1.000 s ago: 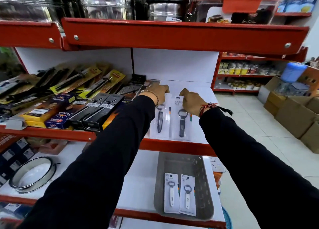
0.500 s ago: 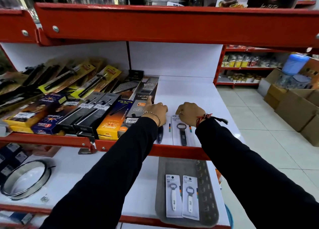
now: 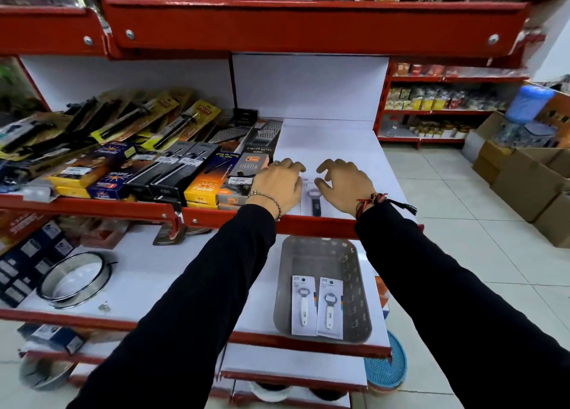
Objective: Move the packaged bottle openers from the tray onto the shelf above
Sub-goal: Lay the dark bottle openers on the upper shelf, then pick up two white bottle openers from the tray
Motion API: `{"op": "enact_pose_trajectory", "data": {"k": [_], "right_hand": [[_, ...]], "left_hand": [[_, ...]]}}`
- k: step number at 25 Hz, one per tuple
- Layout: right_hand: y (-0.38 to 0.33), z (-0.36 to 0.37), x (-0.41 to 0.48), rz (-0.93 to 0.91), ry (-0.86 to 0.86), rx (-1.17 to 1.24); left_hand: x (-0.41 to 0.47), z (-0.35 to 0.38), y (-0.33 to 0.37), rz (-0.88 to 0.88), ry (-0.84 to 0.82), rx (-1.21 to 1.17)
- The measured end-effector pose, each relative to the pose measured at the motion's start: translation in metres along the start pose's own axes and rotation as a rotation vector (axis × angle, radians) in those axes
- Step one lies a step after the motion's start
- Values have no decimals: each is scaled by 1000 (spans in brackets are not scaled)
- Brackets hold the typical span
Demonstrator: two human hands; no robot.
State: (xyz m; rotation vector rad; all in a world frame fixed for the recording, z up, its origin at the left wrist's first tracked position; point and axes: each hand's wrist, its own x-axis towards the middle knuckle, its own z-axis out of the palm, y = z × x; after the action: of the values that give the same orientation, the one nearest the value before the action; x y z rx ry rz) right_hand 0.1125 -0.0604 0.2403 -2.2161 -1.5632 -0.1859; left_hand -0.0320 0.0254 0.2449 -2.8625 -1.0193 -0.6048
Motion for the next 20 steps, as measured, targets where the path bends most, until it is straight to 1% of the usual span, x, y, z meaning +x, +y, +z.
{"op": "enact_pose_trajectory", "data": {"k": [4,7,9,11,14,17,20], "right_hand": [[-11,-20,-58,-59,134,91],[-14,-12,-107,-90,103,206],[-8,9,-132,-89,28,241],[2,36,-146,-39,-93,227],[25,87,-150,66,-287,181],[48,134,-144,143,-407,98],[70,175,-132,167,-509,-10]], "left_hand": [[-47,-13,20,35,104,-75],[-87,-5,30,45,176,-171],[-110,14,34,67,146,-196],[-126,37,36,61,41,-189],[-134,89,33,30,-159,-188],[-123,143,25,-10,-361,-175],[-105,193,16,-35,-556,-151]]}}
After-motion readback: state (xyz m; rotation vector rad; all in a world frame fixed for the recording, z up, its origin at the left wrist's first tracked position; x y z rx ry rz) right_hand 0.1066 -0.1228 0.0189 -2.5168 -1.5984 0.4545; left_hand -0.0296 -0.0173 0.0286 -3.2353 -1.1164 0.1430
